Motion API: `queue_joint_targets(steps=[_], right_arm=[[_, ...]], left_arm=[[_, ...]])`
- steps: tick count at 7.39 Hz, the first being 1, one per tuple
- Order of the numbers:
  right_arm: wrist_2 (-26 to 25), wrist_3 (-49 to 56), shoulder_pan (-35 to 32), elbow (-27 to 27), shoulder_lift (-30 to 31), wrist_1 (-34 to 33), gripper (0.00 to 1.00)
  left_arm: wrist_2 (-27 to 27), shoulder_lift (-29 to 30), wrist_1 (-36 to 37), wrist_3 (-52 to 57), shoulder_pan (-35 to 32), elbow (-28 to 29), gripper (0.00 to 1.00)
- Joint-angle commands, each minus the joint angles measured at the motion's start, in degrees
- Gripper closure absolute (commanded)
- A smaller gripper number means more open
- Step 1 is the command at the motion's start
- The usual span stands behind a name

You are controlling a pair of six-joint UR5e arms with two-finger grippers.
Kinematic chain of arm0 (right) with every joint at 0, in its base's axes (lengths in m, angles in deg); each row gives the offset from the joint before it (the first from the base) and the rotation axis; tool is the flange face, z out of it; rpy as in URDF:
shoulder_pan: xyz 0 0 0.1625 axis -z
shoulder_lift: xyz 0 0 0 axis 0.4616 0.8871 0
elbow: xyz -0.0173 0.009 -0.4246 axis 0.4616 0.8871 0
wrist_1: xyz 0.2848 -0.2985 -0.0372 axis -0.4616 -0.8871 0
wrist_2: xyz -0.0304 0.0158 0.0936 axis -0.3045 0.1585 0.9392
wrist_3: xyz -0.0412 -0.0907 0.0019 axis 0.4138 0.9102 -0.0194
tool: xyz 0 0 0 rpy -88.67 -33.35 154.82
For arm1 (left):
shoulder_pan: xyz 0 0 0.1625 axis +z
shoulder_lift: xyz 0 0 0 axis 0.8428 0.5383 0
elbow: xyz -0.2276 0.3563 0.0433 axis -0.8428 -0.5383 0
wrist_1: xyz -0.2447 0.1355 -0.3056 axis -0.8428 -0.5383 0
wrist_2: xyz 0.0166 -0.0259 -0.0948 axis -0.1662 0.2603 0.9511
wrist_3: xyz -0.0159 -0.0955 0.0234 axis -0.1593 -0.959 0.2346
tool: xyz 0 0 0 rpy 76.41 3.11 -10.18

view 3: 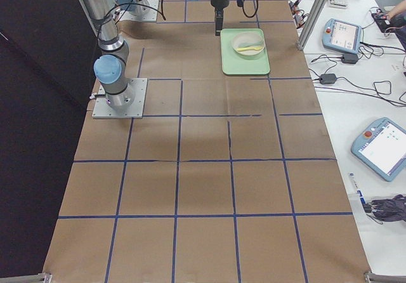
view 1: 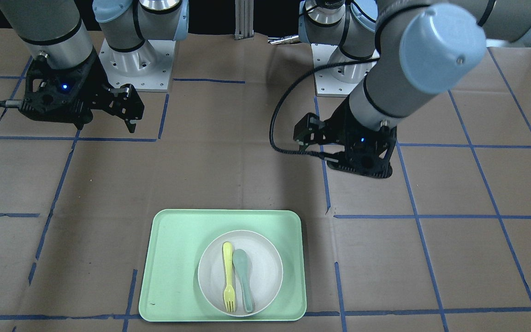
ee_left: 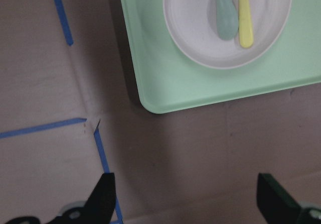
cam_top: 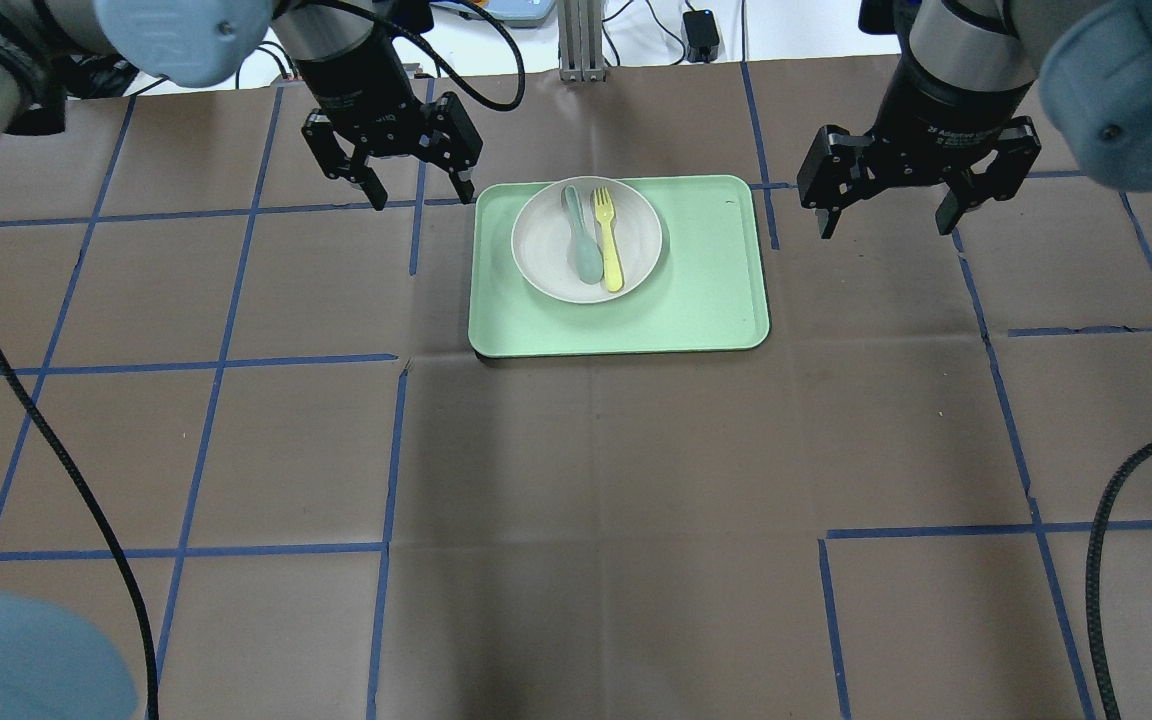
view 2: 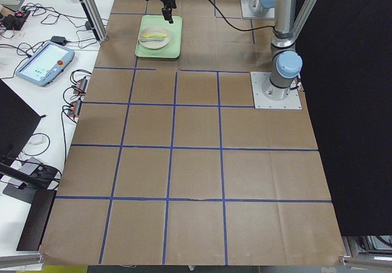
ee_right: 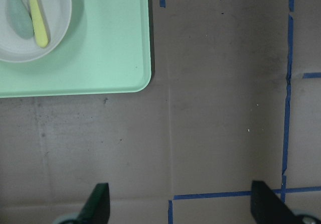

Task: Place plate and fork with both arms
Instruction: 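Open the left gripper and lift it away from the plate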

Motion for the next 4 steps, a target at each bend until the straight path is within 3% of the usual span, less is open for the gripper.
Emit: queue_joint_targets(steps=[1,2,4], right_arm=[[1.3,-0.2,-0.5,0.2,-2.8,-3.5,0.0],[1.5,-0.2,-0.9,0.2,-3.8,-5.5,0.0],[1.4,-3.1,-4.3,4.5,-9.0,-7.1,0.0]], left_arm=[[-5.5,-13.8,-5.4,-0.9,0.0,-9.2,0.01],[-5.4,-19.4,-5.0,-3.2,0.9,-15.0,0.01],[-6.3,-21.0,-4.8,-4.9,2.3,-17.4,0.01]])
